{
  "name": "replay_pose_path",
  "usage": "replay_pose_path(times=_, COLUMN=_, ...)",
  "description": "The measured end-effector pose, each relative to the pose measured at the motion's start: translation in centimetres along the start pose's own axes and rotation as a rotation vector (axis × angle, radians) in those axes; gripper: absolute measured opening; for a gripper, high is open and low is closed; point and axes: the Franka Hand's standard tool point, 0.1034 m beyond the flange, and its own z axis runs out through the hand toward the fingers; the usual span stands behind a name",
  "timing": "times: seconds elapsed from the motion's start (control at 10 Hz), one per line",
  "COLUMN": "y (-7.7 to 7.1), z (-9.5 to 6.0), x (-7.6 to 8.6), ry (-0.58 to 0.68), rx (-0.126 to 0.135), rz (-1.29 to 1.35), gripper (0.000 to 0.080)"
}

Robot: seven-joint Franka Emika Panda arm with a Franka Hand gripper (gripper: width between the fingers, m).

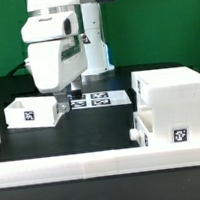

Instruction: Assemble drawer

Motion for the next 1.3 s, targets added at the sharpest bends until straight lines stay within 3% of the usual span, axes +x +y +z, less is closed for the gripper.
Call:
replay_pose_path(times=0.4, y=-2.6, z=-1.2, x=-3.4, ry=-0.022, rx=0.001, rz=0.366, gripper=0.0649)
replay_pose_path(times=1.0, y=-3.0, z=-1.1, x=-3.5, ry=-0.016, rx=0.002, rz=0.725, gripper=0.0649)
replay_pose_path(times=1.1, y=-3.8, z=-1.0, x=-4.4, ry=-0.017, rx=-0.006, rz=0.872, gripper=0.0649)
replay_pose_path(times=1.3, y=-5.7, z=-0.3, x=-5.6, ry=-0.037, rx=0.006, rz=1.052, gripper=0.0649)
